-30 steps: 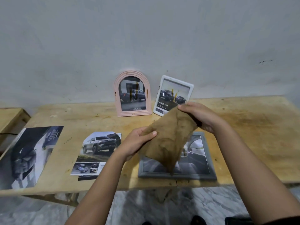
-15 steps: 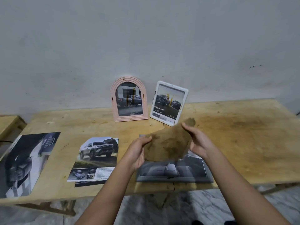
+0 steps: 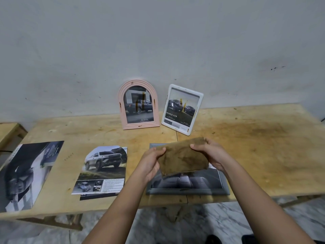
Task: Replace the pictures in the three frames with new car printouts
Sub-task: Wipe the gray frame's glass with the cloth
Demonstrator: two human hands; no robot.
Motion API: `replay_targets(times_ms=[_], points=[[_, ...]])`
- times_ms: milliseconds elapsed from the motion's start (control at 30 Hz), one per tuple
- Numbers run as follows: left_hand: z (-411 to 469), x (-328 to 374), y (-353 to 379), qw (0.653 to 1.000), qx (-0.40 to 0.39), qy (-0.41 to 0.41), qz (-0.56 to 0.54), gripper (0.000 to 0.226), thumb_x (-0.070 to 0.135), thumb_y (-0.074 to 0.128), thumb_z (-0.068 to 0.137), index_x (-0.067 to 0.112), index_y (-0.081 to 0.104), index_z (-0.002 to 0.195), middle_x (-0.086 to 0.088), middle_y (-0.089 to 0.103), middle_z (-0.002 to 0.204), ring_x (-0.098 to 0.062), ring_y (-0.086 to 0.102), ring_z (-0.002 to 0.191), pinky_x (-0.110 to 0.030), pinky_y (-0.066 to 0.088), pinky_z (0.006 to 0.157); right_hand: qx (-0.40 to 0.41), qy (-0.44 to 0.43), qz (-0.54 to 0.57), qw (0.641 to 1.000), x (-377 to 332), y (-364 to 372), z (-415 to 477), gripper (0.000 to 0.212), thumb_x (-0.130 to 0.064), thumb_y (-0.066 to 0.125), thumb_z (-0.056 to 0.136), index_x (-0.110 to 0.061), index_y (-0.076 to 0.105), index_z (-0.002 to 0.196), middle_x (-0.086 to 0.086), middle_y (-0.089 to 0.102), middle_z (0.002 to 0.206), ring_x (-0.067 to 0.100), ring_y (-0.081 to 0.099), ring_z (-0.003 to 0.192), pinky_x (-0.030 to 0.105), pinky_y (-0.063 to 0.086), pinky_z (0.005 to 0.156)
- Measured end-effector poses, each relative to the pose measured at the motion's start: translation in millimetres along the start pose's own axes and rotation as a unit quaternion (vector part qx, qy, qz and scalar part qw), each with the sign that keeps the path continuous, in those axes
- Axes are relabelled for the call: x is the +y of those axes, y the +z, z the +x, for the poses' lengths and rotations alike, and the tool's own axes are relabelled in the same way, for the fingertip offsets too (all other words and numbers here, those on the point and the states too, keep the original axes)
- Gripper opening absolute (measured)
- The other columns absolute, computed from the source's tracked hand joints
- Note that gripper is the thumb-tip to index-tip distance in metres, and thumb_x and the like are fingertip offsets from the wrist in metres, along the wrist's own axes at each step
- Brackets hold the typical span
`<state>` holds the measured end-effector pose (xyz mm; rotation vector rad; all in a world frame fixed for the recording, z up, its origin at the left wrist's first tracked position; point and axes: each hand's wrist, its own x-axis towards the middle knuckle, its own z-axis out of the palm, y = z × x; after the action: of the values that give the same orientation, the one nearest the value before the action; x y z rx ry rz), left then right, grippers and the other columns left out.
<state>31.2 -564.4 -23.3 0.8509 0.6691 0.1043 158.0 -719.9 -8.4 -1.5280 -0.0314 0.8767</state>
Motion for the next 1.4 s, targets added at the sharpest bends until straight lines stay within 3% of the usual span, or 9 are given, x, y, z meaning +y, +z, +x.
replay_targets(times_ms=[200,333,500,667,767,867,1167,1267,1400], points=[[11.1,17.6,-2.3,0.902,0.074,0.217,0.366,0.028,0.023,0.071,0.080,0.012,0.047,0.071,-0.007,0.049,0.087,-0.019,0.049,0.086,-0.026,0.040,0.078,0.089,-0.179,-0.191,0.961,-23.0,-6.8,-9.9,0.020,-0.015,0.079,0.072,-0.011,0.065,0.085,0.005,0.063,0.101,0.020,0.058,0.095,0.028,0.049,0.078],[1.6,38.8,11.0,0.871,0.032,0.344,0.351,0.024,0.013,0.069,0.081,0.009,0.047,0.073,0.007,0.051,0.126,-0.004,0.045,0.120,-0.013,0.036,0.098,0.036,-0.265,-0.145,0.952,-36.1,-12.0,-17.4,0.019,-0.008,0.073,0.077,-0.019,0.064,0.090,-0.001,0.059,0.111,0.008,0.055,0.101,0.020,0.045,0.085],[-10.3,63.6,31.8,0.900,-0.050,0.343,0.264,0.030,-0.003,0.065,0.081,0.012,0.039,0.083,-0.013,0.068,0.089,-0.017,0.067,0.078,-0.027,0.056,0.072,0.099,-0.290,-0.053,0.950,-51.5,-12.0,-17.3,0.031,-0.007,0.075,0.075,-0.014,0.045,0.072,0.000,0.054,0.070,0.006,0.052,0.060,0.014,0.047,0.054],[-8.0,54.0,58.8,0.889,0.020,0.325,0.322,0.030,0.004,0.070,0.079,0.018,0.052,0.099,-0.007,0.070,0.085,-0.019,0.069,0.079,-0.029,0.057,0.074,0.214,-0.154,-0.077,0.961,-19.3,-8.5,0.4,0.031,-0.028,0.067,0.083,-0.011,0.046,0.098,0.005,0.053,0.103,0.024,0.054,0.104,0.030,0.043,0.082],[-4.7,31.4,76.2,0.859,0.034,0.330,0.389,0.016,0.005,0.070,0.080,0.009,0.067,0.094,0.002,0.066,0.079,-0.002,0.063,0.072,-0.016,0.052,0.069,0.072,0.003,0.147,0.987,17.6,1.4,-1.4,0.049,-0.040,0.052,0.092,-0.016,0.040,0.132,0.008,0.045,0.137,0.025,0.045,0.124,0.041,0.042,0.096],[-4.4,2.6,81.5,0.863,0.027,0.298,0.407,0.013,0.007,0.069,0.081,0.011,0.070,0.092,0.006,0.068,0.079,0.001,0.064,0.073,-0.016,0.053,0.071,-0.070,0.113,0.381,0.915,36.5,6.8,3.1,0.063,-0.061,0.039,0.089,-0.027,0.033,0.143,0.015,0.036,0.147,0.038,0.047,0.122,0.054,0.041,0.094],[-24.1,-51.2,73.2,0.858,-0.027,0.259,0.444,0.025,0.010,0.066,0.085,0.009,0.068,0.110,0.008,0.067,0.105,0.009,0.060,0.095,-0.012,0.048,0.086,-0.148,0.134,0.288,0.937,39.5,3.1,32.3,0.070,-0.055,0.029,0.095,-0.006,0.075,0.073,0.011,0.070,0.070,0.022,0.069,0.063,0.029,0.057,0.056],[-35.4,-58.8,46.9,0.920,0.098,0.212,0.315,0.020,0.018,0.065,0.087,0.016,0.069,0.107,0.008,0.071,0.100,-0.001,0.065,0.093,-0.018,0.051,0.082,-0.151,0.220,0.212,0.940,43.7,0.8,51.9,0.058,-0.055,0.039,0.092,-0.007,0.069,0.100,0.012,0.071,0.081,0.027,0.067,0.076,0.037,0.054,0.069],[-46.3,-96.5,-20.0,0.859,0.407,0.174,0.258,0.017,0.013,0.059,0.090,0.025,0.069,0.083,0.003,0.071,0.080,-0.020,0.066,0.081,-0.028,0.051,0.075,-0.116,0.177,0.089,0.973,36.4,7.0,85.5,0.046,-0.049,0.040,0.095,-0.012,0.060,0.113,0.008,0.073,0.089,0.026,0.065,0.086,0.037,0.053,0.073]])
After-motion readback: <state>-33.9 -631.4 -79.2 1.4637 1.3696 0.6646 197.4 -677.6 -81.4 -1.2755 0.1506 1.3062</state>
